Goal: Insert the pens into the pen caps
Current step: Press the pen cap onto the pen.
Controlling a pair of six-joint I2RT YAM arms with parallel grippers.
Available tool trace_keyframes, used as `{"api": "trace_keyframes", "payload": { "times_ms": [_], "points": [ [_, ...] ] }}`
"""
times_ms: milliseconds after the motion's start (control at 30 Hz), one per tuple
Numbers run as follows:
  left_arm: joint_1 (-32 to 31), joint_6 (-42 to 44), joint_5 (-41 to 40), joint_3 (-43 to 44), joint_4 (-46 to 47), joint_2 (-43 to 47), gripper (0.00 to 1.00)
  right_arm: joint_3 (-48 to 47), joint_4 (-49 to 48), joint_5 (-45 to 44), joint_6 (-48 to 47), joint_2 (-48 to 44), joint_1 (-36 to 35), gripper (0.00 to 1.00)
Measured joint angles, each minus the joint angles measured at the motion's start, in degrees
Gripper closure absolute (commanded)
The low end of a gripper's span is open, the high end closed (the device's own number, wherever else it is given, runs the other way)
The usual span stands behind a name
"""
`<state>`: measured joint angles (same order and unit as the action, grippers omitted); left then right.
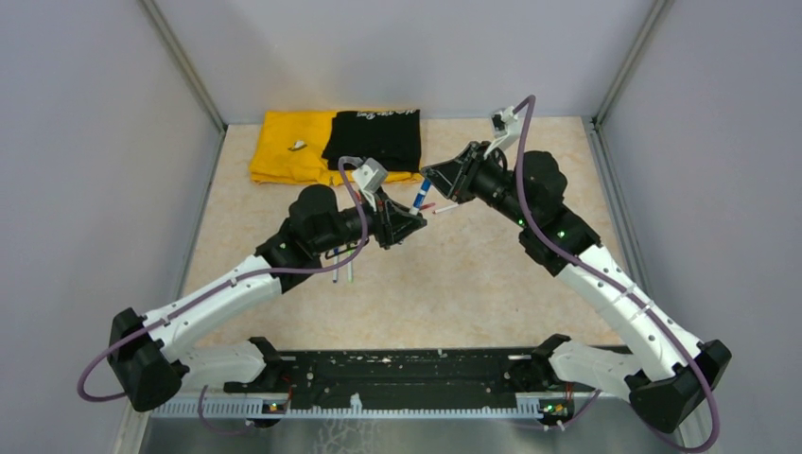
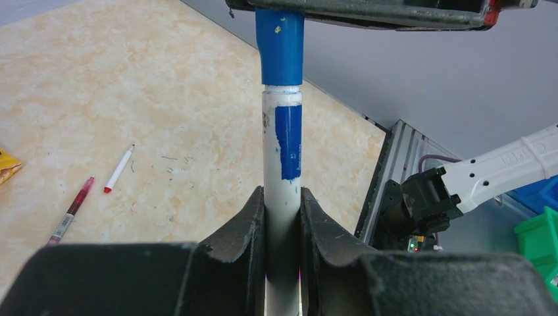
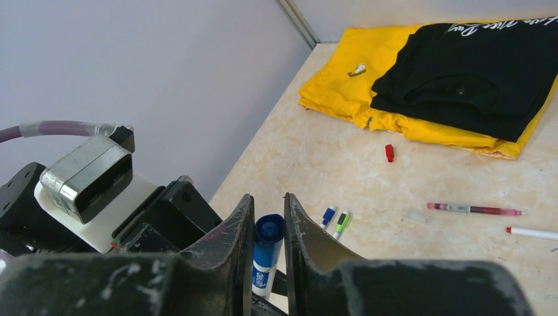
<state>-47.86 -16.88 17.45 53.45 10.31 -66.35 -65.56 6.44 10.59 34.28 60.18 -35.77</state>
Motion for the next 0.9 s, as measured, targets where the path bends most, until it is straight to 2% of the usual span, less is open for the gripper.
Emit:
{"api": "trace_keyframes", "payload": {
  "times_ms": [200,633,900],
  "points": [
    [0.0,-0.1,-1.0,0.3,-0.5,-1.1,1.0,2.4,-2.7,-1.3,0.9,0.0,0.1,1.0],
    [0.0,-0.3,-3.7,1.7,-4.7,-3.6,1.0,12.7,-14.1,-2.7,5.0,-1.3,0.8,1.0],
    [-0.5,-0.3,-2.2,4.4,-8.8,-6.0,1.0,17.6,-20.6,-11.5,6.0,-3.2,-5.8,1.0]
  ]
}}
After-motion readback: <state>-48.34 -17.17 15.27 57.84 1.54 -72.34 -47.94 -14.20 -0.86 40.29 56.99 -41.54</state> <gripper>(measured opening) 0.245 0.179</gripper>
